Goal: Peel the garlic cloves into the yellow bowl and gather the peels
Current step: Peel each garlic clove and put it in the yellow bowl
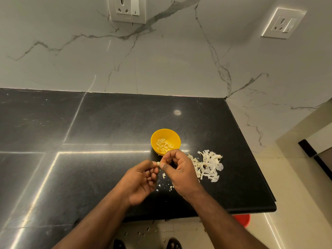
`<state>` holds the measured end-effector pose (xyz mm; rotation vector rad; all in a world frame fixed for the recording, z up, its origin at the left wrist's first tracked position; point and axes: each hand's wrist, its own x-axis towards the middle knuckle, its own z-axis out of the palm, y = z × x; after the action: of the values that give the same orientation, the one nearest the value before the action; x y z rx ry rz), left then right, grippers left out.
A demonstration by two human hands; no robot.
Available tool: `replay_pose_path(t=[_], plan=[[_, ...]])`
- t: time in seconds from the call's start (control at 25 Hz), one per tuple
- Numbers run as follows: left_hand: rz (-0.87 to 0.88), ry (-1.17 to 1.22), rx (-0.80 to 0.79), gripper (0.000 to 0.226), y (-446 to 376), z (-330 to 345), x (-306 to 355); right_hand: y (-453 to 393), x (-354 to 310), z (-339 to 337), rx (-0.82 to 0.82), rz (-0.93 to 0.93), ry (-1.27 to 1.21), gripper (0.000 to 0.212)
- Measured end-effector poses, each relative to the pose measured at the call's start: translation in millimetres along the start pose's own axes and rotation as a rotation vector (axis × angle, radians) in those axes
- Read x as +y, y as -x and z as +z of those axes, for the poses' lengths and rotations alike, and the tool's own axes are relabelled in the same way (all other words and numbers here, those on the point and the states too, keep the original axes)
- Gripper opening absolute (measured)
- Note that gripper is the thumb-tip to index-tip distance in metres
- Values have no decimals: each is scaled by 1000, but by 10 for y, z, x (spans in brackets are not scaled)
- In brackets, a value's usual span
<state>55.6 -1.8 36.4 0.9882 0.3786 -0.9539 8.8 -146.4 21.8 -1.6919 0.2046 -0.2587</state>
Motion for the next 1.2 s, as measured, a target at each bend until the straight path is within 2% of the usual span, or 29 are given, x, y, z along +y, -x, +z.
replay_pose_path(t=[0.16, 0.36, 0.52, 0.76, 0.96, 1.2], plan=[[-99, 131, -46, 4, 1, 38, -9, 14, 20, -13, 3, -43, 56, 10], [-116, 139, -83, 8, 14, 61, -6, 8, -41, -26, 1, 61, -155, 18], [-28, 4, 4, 12, 1, 36, -57, 8, -38, -21, 38, 69, -31, 17], [258, -164, 108, 10, 16, 85, -97, 53, -39, -30, 35, 21, 206, 17], [361, -250, 135, 10, 22, 63, -115, 39, -76, -25, 36, 116, 73, 19], [353, -265, 115, 14, 0, 64, -143, 40, -81, -31, 55, 167, -87, 25]])
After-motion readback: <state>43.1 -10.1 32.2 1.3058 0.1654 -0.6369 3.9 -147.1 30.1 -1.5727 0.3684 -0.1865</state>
